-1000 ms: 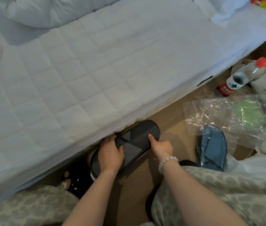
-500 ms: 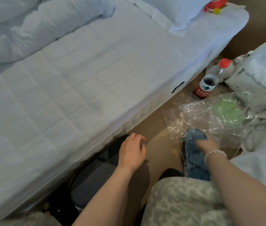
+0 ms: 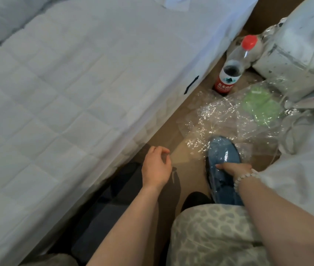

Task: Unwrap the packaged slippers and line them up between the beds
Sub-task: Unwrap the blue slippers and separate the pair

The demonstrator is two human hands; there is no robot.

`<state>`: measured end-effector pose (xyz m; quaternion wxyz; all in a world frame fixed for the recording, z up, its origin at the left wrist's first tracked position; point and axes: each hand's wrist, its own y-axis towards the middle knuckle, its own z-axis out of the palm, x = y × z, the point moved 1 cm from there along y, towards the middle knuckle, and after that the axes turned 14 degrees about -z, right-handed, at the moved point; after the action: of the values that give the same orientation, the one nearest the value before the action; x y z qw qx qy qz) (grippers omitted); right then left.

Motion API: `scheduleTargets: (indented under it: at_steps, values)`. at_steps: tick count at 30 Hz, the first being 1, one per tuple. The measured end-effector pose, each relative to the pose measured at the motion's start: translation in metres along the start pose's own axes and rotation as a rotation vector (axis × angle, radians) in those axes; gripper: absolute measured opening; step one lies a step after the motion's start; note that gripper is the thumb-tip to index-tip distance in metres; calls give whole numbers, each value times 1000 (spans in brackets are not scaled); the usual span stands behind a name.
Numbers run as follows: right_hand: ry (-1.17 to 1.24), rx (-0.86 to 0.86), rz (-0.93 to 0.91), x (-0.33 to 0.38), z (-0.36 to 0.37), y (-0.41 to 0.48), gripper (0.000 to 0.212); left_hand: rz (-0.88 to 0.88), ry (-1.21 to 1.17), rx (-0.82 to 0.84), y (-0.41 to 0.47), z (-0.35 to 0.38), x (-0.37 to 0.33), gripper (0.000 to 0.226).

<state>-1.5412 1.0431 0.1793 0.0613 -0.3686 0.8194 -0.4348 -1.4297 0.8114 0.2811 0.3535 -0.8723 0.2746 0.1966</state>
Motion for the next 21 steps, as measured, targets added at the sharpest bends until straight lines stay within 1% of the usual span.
scheduleTargets:
  at_steps: [1, 2, 4, 5, 7, 9, 11, 16, 18, 21]
  values:
    - [12, -4, -15, -1, 1, 0, 144, -27, -36, 12, 0, 3, -2, 16]
    - [9, -2, -43, 10, -4, -28, 143, -43, -59, 21, 0, 4, -4, 15]
    - [17, -26, -93, 17, -5, -41, 132, -40, -49, 41, 1, 5, -7, 15]
    - [5, -19, -125, 23, -6, -50, 126, -24, -29, 53, 1, 4, -7, 15]
    - [-57, 32, -205, 28, -5, -62, 104, 4, -3, 64, 1, 1, -8, 15]
    - [-86, 52, -300, 34, -5, -74, 86, -4, -34, 55, 0, 0, -10, 13]
    - [-100, 59, -404, 41, -4, -84, 76, -33, -97, 47, -3, -3, -13, 10]
    - [-42, 90, -555, 62, -9, -102, 74, -26, -142, 11, -12, -11, -20, 6]
    - [45, 98, -595, 75, -15, -111, 77, -21, -140, -9, -14, -15, -21, 6]
    - [228, 70, -657, 102, -27, -127, 88, 9, -144, -12, -20, -22, -23, 8]
